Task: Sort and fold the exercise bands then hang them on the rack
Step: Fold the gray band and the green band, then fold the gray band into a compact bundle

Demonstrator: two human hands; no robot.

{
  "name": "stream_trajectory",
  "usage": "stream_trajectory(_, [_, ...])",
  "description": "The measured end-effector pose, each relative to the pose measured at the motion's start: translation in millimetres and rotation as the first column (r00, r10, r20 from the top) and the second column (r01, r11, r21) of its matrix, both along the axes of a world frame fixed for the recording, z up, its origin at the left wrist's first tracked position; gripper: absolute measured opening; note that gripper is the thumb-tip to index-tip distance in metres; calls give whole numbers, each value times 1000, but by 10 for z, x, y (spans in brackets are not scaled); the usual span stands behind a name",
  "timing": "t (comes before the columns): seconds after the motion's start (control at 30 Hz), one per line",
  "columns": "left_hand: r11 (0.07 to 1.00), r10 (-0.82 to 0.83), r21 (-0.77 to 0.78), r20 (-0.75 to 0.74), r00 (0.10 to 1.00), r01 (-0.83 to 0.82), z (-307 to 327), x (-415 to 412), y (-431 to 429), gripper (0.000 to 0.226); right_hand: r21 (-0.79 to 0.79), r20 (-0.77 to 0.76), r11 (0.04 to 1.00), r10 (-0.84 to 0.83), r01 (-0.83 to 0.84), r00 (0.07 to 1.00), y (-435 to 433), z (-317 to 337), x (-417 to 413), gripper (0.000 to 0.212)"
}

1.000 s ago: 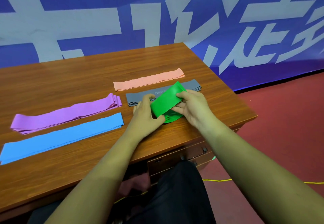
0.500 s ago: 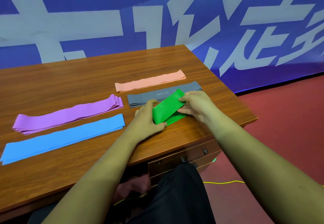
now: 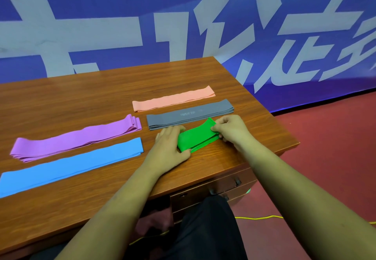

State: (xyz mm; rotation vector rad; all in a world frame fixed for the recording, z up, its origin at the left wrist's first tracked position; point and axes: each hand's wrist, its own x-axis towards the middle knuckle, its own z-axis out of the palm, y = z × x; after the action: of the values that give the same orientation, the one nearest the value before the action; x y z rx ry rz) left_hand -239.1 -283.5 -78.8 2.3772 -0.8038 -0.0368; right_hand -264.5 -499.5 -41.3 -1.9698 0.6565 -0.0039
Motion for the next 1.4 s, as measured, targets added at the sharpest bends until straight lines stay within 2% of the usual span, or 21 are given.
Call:
stream_trajectory(0.1, [999, -36, -28, -30, 999, 35, 67, 39, 47, 58, -74, 22, 997, 18, -16, 1000, 3, -10, -15, 8])
stream_trajectory(0.23, [988, -120, 99, -5, 993, 119, 112, 127, 148, 53, -130, 65, 991, 29, -20, 997, 22, -47, -66, 7])
stream_trajectory(0.33, [986, -113, 122, 17, 993, 110, 36, 134, 203, 56, -165, 31, 985, 63, -57, 998, 42, -104, -74, 6])
stream_trajectory(0.43, [995, -84, 65, 23, 996, 82, -31, 78, 187, 60, -179, 30, 983, 34, -28, 999, 38, -130, -26, 5])
stream_trajectory(0.53, [1000, -28, 11, 42, 999, 27, -60, 25, 158, 53, -176, 44, 984, 1, 7, 999, 43, -135, -2, 6])
stream_trajectory(0.6, [1000, -5, 31, 69, 998, 2, -83, -3, 139, 45, -215, 53, 977, 9, 3, 999, 56, -150, -18, 6])
stream_trajectory(0.67, [999, 15, 51, 85, 996, -20, -91, -21, 121, 43, -277, 69, 961, 41, -20, 997, 72, -186, -40, 6])
stream_trajectory(0.77, [997, 4, 79, 68, 998, -10, -68, -27, 124, 52, -361, 105, 931, 102, -57, 989, 98, -217, -78, 24])
stream_trajectory(0.83, [996, -23, 86, 47, 999, 19, -26, -31, 163, 57, -475, 98, 877, 138, -76, 986, 122, -210, -90, 23])
stream_trajectory(0.93, [999, -48, -4, 63, 997, 48, 91, 4, 266, 42, -580, 92, 811, 162, -79, 983, 169, -133, -76, 18])
stream_trajectory(1.03, [999, 36, -41, 137, 990, -30, 228, 179, 423, 23, -577, 138, 810, 226, -107, 964, 260, 9, 20, 20])
stream_trajectory(1.17, [971, 237, -21, 211, 948, -238, 305, 567, 650, 14, -588, 139, 777, 370, -224, 919, 475, 134, 281, 26])
stream_trajectory(1.3, [932, 311, 114, 227, 923, -343, 348, 852, 663, 22, -615, 69, 704, 496, -354, 866, 633, 115, 527, 33])
stream_trajectory(1.4, [912, 309, 220, 185, 933, -346, 385, 969, 549, 34, -636, -34, 626, 562, -451, 827, 667, 64, 667, 38])
